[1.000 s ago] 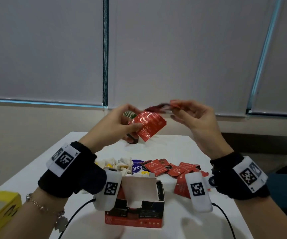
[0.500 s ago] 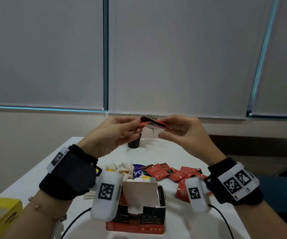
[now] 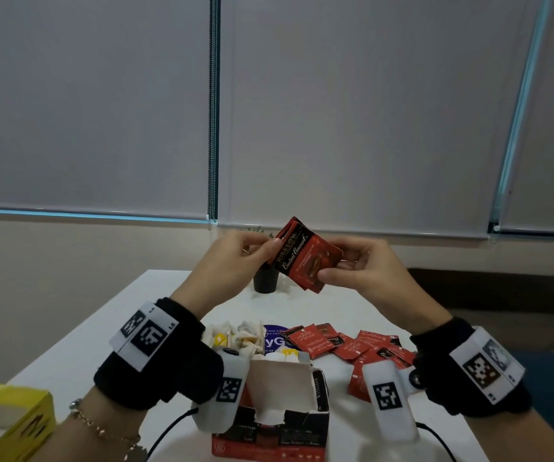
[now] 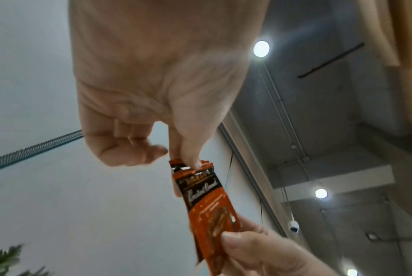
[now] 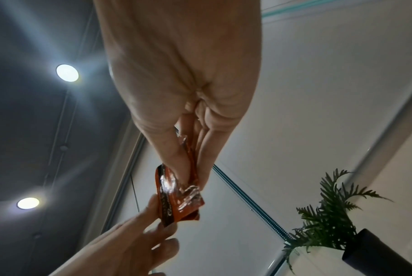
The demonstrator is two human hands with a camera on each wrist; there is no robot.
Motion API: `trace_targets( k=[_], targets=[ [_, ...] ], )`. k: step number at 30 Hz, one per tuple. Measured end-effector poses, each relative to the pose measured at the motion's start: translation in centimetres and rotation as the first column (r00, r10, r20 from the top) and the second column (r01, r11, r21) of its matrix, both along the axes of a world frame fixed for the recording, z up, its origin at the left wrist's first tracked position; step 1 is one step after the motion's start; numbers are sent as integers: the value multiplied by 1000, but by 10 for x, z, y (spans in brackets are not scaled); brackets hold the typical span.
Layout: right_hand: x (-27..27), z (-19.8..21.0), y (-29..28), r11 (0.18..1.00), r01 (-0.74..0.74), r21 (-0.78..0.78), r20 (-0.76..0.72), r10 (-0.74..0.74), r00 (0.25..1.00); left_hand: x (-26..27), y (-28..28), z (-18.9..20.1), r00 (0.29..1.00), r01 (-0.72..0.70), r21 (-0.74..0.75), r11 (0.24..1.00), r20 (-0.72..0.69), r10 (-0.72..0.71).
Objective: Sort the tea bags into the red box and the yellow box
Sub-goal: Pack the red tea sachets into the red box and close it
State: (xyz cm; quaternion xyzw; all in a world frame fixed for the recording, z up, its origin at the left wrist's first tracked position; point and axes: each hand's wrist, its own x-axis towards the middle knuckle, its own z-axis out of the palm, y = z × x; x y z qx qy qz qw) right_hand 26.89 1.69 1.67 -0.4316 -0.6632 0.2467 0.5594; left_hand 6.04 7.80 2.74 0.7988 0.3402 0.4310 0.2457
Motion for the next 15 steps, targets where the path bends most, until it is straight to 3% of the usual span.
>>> trace_targets(
  k=[3, 7, 15],
  targets=[
    [-2, 0, -1, 999, 24, -21, -31, -24, 999, 0, 0, -1, 997, 67, -6, 998, 38, -67],
    [-3, 0, -1, 998, 32, -59, 9, -32, 999, 3, -1, -2, 995, 44, 36, 998, 88, -47],
    [-6, 0, -3, 993, 1, -120, 62, 6, 998, -1, 0, 2, 998, 27, 93, 995, -59, -22]
  ],
)
